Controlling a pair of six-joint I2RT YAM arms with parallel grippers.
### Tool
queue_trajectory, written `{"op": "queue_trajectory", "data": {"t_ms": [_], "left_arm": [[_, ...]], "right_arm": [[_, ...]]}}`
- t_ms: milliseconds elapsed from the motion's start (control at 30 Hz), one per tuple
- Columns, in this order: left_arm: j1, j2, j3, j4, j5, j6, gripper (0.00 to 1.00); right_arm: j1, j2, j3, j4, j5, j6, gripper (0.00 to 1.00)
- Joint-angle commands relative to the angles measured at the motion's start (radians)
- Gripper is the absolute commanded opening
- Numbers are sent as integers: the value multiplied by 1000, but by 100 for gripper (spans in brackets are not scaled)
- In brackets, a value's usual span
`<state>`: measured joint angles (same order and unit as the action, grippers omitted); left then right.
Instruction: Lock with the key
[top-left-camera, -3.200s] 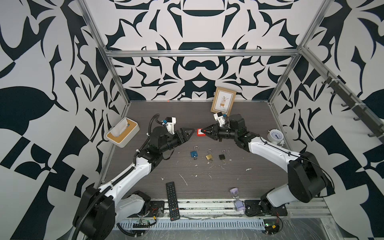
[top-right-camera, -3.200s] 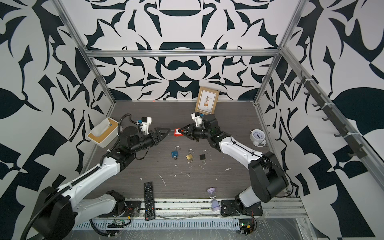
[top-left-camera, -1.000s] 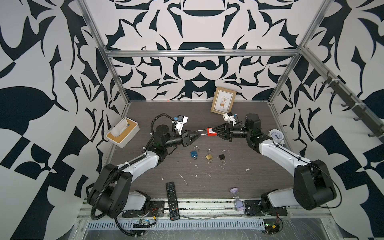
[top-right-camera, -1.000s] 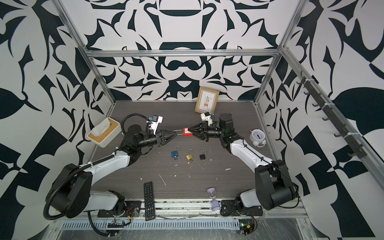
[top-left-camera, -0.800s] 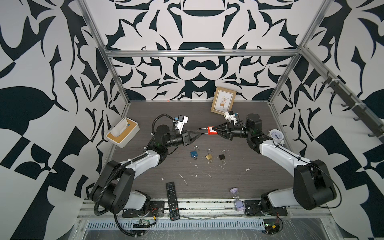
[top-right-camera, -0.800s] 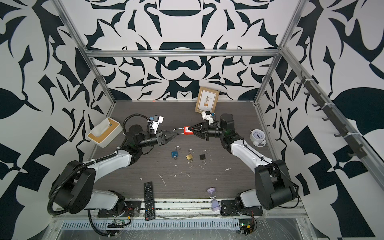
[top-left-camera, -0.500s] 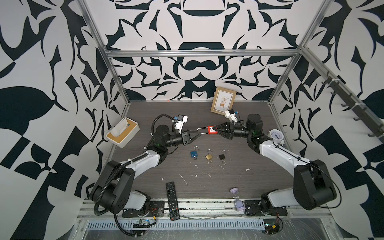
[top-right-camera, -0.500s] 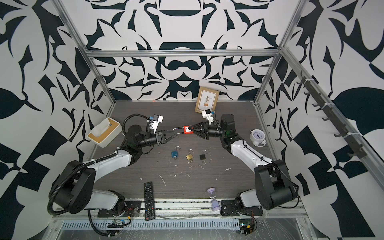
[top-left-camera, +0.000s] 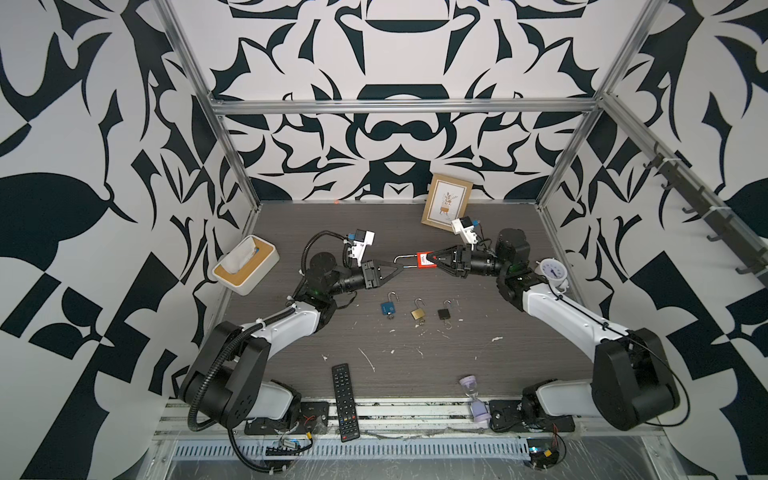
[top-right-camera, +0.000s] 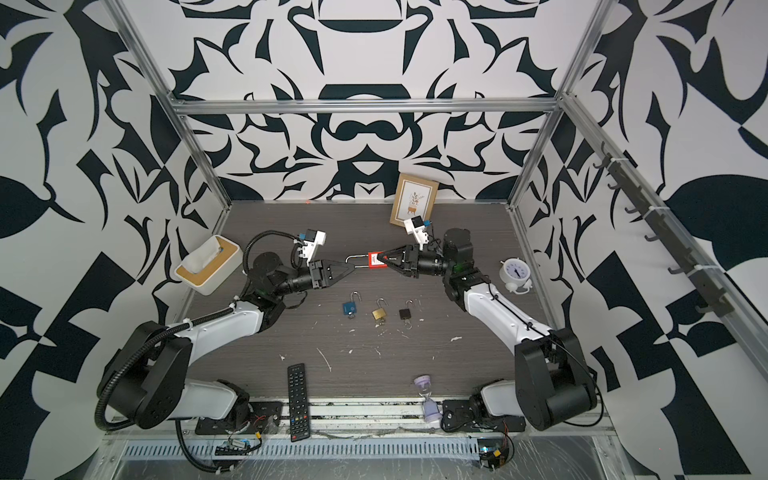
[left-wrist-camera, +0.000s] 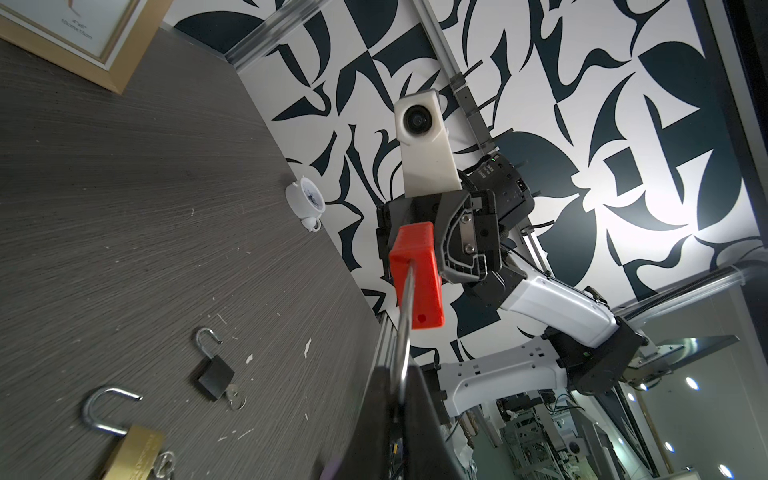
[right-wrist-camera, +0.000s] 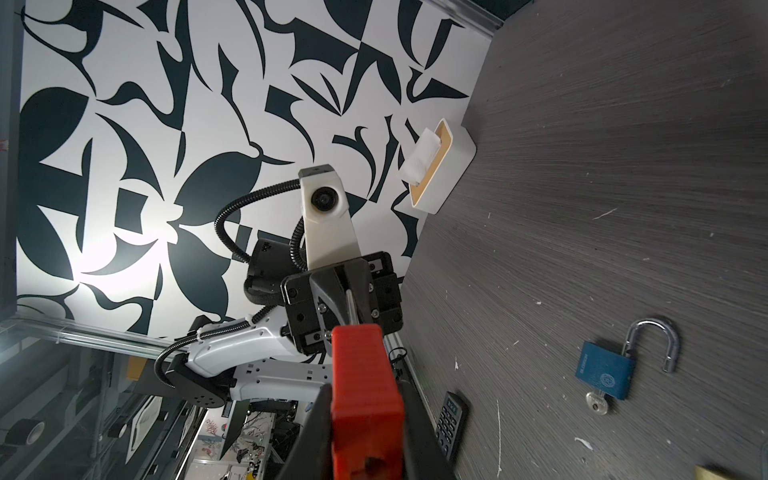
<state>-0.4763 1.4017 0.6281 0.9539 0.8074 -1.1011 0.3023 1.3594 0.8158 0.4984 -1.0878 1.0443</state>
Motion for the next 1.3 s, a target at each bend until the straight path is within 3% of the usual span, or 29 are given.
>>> {"op": "queue_trajectory", "data": {"t_ms": [0,467,700,1267], "left_arm": [[-1,-38,-1,132,-7,-24,0],[-2,24,10,317,4,-195,0],[-7,39,14,324,-6,-213,0],[-42,56,40,218,-16,-106,0]], "right_arm": [[6,-1,-21,-32,32,-27,0],[6,-6,-69,34,88,-49,0],[6,-11,-75,40,93,-58,0],[60,30,-100,209,78,54,0]]}}
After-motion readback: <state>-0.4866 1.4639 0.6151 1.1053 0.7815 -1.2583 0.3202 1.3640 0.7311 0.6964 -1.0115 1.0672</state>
